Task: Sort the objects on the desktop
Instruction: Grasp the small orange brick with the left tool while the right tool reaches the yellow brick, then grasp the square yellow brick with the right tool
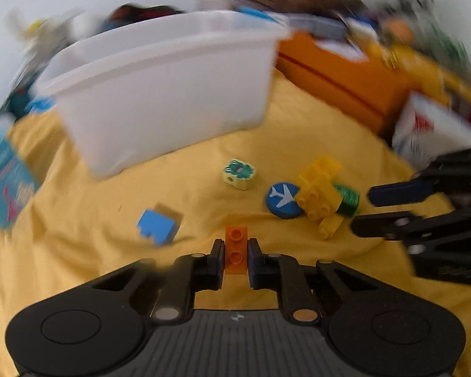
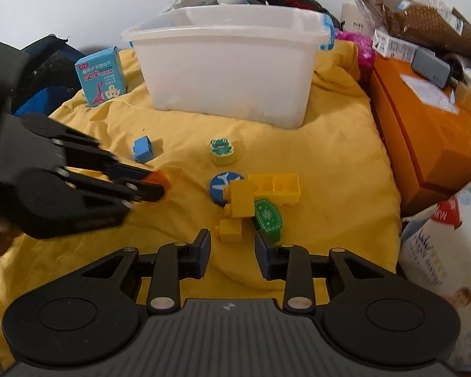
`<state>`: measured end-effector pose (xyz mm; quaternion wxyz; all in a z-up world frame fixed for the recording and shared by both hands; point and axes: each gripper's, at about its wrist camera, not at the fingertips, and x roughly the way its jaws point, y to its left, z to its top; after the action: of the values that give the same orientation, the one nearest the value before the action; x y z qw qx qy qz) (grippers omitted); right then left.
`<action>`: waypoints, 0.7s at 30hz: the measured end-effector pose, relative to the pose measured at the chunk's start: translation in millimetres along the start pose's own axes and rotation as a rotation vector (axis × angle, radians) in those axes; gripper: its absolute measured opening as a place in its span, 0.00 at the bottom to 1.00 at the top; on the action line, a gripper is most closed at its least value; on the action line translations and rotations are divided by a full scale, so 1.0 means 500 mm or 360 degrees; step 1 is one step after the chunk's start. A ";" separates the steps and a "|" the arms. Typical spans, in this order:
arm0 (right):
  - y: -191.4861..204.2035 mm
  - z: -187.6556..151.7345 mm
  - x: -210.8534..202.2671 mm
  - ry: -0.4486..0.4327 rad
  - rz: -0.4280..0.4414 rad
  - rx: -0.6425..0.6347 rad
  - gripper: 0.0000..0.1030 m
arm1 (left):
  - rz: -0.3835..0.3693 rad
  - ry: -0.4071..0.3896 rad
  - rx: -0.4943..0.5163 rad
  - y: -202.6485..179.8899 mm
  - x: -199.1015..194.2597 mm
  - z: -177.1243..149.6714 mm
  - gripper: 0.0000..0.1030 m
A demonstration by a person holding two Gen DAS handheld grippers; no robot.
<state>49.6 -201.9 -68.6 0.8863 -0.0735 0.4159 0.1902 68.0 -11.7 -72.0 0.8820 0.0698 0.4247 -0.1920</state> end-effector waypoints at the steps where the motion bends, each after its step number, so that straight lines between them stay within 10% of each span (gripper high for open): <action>1: 0.004 0.003 0.001 -0.0018 -0.0021 -0.0034 0.34 | 0.0010 0.0006 -0.0058 0.004 -0.011 -0.007 0.17; 12: 0.046 0.038 0.088 0.0029 -0.0189 -0.0261 0.27 | 0.0121 0.0001 -0.0176 0.017 -0.056 -0.080 0.17; 21: 0.002 0.026 0.057 0.0207 0.0591 0.0353 0.27 | 0.0115 0.0060 -0.0218 0.032 -0.039 -0.116 0.17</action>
<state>75.0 -189.2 -82.1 0.8099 0.0903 0.4970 0.2981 21.3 25.2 -94.1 0.8829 0.0281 0.4506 -0.1291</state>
